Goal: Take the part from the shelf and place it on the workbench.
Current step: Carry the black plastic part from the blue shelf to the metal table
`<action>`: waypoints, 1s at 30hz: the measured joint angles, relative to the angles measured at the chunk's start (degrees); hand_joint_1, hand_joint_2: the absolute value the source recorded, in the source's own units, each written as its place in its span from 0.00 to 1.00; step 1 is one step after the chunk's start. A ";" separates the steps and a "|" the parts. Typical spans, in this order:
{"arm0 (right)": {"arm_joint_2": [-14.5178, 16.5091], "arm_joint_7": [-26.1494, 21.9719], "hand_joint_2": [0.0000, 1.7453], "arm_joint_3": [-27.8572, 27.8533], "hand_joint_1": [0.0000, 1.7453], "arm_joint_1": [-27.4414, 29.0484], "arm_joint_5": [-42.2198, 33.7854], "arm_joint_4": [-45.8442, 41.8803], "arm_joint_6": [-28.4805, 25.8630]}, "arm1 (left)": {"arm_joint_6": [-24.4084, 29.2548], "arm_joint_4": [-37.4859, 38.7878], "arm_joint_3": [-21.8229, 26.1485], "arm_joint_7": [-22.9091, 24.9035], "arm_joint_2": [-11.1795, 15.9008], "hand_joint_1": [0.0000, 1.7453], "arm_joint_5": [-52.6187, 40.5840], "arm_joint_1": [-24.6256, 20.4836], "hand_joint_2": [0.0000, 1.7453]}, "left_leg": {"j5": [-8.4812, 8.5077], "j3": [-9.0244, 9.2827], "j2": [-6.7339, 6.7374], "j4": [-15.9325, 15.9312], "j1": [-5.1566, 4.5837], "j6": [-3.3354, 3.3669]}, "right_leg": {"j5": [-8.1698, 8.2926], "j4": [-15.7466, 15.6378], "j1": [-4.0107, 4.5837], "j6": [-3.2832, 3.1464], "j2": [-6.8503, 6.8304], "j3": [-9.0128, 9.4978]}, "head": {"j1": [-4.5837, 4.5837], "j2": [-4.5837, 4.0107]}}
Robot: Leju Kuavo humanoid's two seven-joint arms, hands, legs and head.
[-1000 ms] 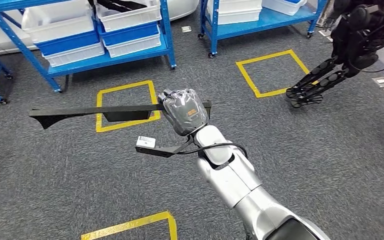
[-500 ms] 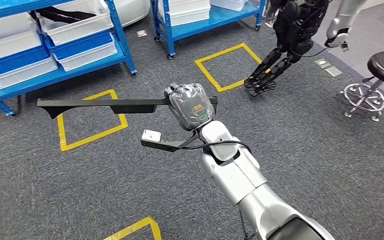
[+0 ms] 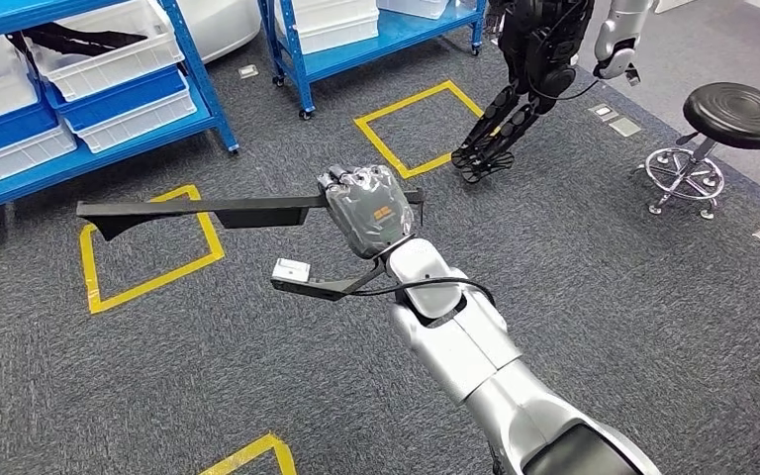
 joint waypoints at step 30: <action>-0.75 0.91 1.00 0.00 0.94 0.86 1.25 -0.07 -0.20 | -0.82 0.07 -0.02 -0.69 0.18 0.00 -0.70 0.32 1.00 | 2.67 -2.11 -0.36 0.24 -0.60 -4.06 | -0.02 -4.79 0.35 -2.78 -0.62 4.97 | 0.89 0.00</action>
